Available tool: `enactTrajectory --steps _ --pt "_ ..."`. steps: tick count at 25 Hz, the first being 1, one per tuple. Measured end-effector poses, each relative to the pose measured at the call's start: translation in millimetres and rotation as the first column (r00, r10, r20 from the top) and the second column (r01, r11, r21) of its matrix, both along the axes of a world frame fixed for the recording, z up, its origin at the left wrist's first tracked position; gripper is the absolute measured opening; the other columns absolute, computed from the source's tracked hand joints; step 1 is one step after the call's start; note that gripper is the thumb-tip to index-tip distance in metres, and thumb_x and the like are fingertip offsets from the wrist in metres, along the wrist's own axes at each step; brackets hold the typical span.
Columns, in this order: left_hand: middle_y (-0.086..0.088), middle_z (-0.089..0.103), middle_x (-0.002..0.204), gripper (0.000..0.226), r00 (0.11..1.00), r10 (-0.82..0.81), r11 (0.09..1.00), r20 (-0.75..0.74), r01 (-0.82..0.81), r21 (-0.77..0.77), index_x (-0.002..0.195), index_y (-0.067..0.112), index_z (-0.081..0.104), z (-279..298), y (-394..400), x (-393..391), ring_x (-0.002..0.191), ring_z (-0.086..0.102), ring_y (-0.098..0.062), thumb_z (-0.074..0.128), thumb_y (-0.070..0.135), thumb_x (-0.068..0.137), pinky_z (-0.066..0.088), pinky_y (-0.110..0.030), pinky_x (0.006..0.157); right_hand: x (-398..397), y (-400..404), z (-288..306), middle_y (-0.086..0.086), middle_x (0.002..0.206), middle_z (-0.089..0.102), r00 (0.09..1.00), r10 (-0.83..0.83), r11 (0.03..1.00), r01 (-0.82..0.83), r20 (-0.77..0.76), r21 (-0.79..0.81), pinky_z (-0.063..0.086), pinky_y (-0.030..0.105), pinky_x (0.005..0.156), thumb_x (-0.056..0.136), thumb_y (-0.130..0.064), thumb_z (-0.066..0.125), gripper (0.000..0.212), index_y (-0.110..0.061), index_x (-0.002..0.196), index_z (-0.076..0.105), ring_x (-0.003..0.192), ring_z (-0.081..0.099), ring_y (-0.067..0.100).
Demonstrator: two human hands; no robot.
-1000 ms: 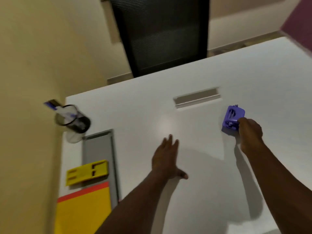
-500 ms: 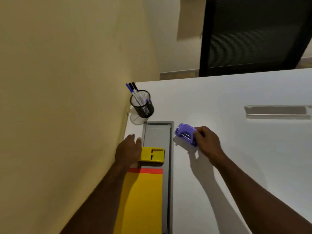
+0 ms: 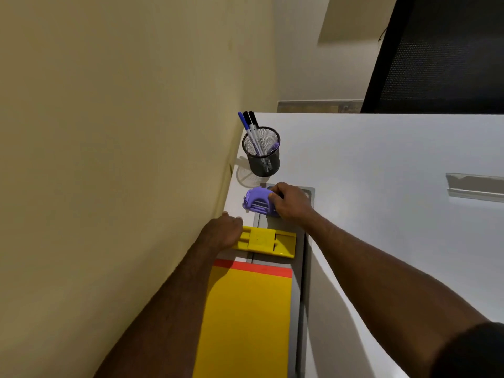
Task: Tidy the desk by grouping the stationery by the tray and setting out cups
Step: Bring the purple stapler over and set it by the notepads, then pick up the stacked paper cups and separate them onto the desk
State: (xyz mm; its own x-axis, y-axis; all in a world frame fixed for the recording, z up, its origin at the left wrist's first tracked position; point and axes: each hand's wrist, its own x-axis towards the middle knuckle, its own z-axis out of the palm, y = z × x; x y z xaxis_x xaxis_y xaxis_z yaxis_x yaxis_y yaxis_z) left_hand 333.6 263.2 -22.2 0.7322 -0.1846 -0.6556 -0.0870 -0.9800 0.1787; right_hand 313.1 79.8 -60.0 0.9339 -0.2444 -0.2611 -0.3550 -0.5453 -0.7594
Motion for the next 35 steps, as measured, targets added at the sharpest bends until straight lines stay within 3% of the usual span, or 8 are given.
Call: enactTrajectory --steps 5,8,10,12,16,24,30,35 --pt "-0.018 0.047 0.142 0.044 1.0 -0.011 1.0 0.025 0.011 0.024 0.121 0.006 0.05 -2.6 -0.3 2.5 0.126 0.047 -0.033 0.021 0.032 0.103 0.037 -0.037 0.098 -26.5 -10.6 10.0 0.01 0.111 0.068 0.984 -0.155 0.988 0.156 0.092 -0.01 0.052 0.034 0.08 0.09 -0.033 0.062 0.032 -0.013 0.115 0.059 0.097 0.063 0.022" --pt "-0.016 0.033 0.154 0.055 0.999 -0.026 1.0 0.018 0.027 -0.013 0.143 0.008 0.038 2.0 1.4 -10.0 0.138 0.038 -0.033 0.019 0.041 0.103 0.032 -0.043 0.112 -70.7 -19.9 17.6 0.008 0.107 0.07 0.944 -0.294 0.953 0.302 0.151 -0.036 0.049 0.031 0.079 0.091 -0.036 0.057 0.032 -0.014 0.114 0.06 0.099 0.065 0.021" --pt "-0.014 0.034 0.155 0.058 0.994 0.05 0.992 0.102 -0.037 -0.12 0.146 0.01 0.036 9.0 -0.5 -30.1 0.138 0.038 -0.033 0.025 0.046 0.102 0.032 -0.044 0.113 -112.6 -19.9 24.2 0.005 0.111 0.07 0.932 -0.332 0.939 0.34 0.147 -0.039 0.047 0.03 0.082 0.092 -0.038 0.054 0.032 -0.016 0.114 0.061 0.104 0.062 0.02" --pt "-0.012 0.033 0.156 0.059 0.968 0.104 0.974 0.23 -0.053 -0.22 0.147 0.011 0.036 20.8 -6.1 -56.0 0.14 0.036 -0.032 0.032 0.046 0.1 0.03 -0.044 0.114 -157.4 -14.1 31.5 0.001 0.113 0.068 0.927 -0.336 0.931 0.353 0.166 -0.088 0.042 0.027 0.084 0.091 -0.038 0.055 0.029 -0.019 0.113 0.062 0.108 0.057 0.018" --pt "-0.018 0.045 0.147 0.054 0.901 -0.075 0.95 0.427 0.194 -0.244 0.14 0.005 0.045 49.5 -23.4 -115.8 0.134 0.043 -0.036 0.041 0.039 0.099 0.031 -0.044 0.113 -237.8 3.8 52.6 0.0 0.112 0.069 0.919 -0.335 0.917 0.369 0.208 -0.153 0.042 0.031 0.093 0.092 -0.036 0.057 0.028 -0.018 0.112 0.064 0.11 0.056 0.02" --pt "-0.02 0.053 0.14 0.058 0.815 -0.277 0.89 0.51 0.417 -0.184 0.136 0.002 0.049 94.1 -28.1 -231.6 0.128 0.05 -0.036 0.041 0.045 0.098 0.042 -0.046 0.105 -345.7 17.8 96.2 0.002 0.117 0.069 0.93 -0.292 0.904 0.344 0.222 -0.252 0.043 0.037 0.096 0.091 -0.048 0.05 0.041 -0.019 0.117 0.061 0.116 0.055 0.022" --pt "-0.014 0.037 0.154 0.064 0.775 -0.358 0.851 0.521 0.501 -0.16 0.146 0.007 0.037 108.9 -21.3 -301.4 0.144 0.032 -0.028 0.039 0.05 0.098 0.028 -0.043 0.117 -406.3 23.5 104.7 0.002 0.105 0.072 0.922 -0.285 0.879 0.36 0.261 -0.312 0.046 0.036 0.09 0.092 -0.047 0.05 0.038 -0.018 0.113 0.063 0.108 0.058 0.025" --pt "-0.01 0.03 0.158 0.066 0.785 -0.355 0.86 0.508 0.487 -0.152 0.149 0.011 0.032 114.9 -1.0 -345.2 0.147 0.026 -0.025 0.035 0.052 0.098 0.023 -0.044 0.12 -449.7 40.0 108.7 0.003 0.114 0.07 0.94 -0.255 0.882 0.323 0.227 -0.344 0.045 0.036 0.092 0.091 -0.047 0.05 0.04 -0.018 0.116 0.062 0.112 0.056 0.024"
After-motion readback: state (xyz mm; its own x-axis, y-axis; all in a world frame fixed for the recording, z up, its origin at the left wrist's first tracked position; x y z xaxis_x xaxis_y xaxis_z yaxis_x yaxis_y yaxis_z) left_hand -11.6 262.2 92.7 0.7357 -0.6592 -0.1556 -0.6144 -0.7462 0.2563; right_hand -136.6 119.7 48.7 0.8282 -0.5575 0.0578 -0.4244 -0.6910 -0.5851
